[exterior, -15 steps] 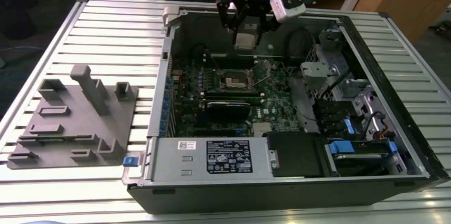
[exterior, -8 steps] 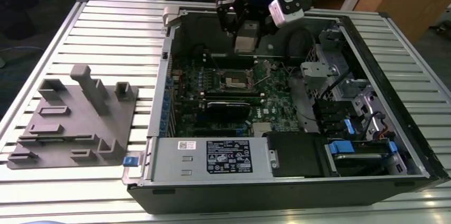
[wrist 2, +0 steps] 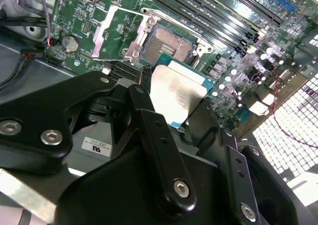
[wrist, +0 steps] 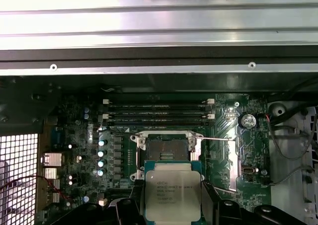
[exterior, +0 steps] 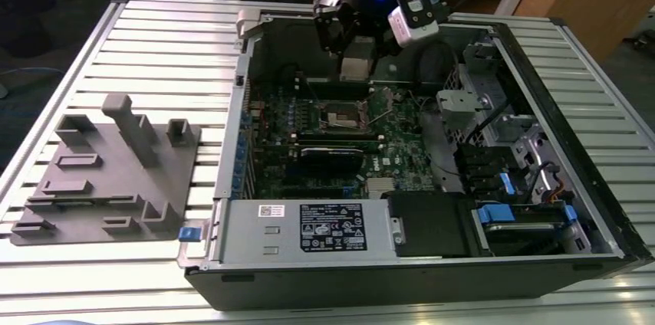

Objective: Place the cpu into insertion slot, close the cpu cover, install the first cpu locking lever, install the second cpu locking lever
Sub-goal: 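Place the cpu into insertion slot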

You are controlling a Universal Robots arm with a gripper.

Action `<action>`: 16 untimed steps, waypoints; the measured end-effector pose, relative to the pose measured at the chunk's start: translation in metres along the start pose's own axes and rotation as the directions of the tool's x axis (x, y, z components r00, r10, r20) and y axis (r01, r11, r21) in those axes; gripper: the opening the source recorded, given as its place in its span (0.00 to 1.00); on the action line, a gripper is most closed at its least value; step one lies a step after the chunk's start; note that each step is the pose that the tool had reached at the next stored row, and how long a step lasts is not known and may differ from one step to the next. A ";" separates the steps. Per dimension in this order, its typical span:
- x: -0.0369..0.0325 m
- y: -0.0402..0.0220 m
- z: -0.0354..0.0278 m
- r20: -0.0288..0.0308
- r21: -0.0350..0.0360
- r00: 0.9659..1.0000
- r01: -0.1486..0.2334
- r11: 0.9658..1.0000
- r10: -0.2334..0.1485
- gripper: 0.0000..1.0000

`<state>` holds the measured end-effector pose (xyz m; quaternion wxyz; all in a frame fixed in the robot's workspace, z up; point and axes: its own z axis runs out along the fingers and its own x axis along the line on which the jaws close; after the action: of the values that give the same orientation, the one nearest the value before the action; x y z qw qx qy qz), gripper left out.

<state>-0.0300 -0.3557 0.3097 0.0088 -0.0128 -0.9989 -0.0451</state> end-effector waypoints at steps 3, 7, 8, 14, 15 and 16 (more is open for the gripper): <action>0.0000 0.0000 0.0002 0.000 0.000 1.000 0.000 1.000 0.000 0.54; 0.0000 0.0000 0.0002 0.000 0.000 1.000 0.000 1.000 0.000 0.54; 0.0000 0.0000 0.0002 0.000 0.000 1.000 0.000 1.000 0.000 0.54; -0.0001 -0.0003 0.0039 0.000 0.000 1.000 0.000 1.000 0.000 0.54; -0.0001 -0.0004 0.0049 0.000 0.000 1.000 0.000 1.000 0.000 0.54; -0.0001 -0.0005 0.0059 0.000 0.000 1.000 0.000 1.000 0.000 0.54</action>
<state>-0.0300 -0.3557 0.3037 0.0088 -0.0128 -0.9989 -0.0452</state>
